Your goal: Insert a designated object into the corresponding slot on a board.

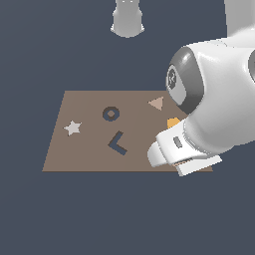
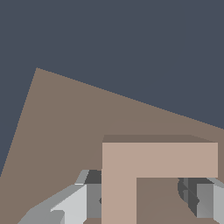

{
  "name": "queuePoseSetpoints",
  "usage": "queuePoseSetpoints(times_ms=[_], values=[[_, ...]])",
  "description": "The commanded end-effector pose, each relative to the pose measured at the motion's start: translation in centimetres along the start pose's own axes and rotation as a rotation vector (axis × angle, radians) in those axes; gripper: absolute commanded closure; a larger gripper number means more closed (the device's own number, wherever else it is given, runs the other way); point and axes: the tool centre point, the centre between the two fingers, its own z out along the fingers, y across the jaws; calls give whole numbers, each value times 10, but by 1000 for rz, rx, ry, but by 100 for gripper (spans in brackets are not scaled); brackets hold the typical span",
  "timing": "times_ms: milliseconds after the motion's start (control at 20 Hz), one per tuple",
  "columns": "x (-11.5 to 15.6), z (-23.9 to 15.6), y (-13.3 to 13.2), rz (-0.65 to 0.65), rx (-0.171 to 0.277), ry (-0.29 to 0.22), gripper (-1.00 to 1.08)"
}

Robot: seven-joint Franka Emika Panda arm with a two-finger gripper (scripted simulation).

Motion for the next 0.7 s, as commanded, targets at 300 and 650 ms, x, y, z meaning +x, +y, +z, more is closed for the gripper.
queuePoseSetpoints(times_ms=[300,650], values=[[0,1,0,0,-1,2,108],[1,-5,0,0,0,2,108]])
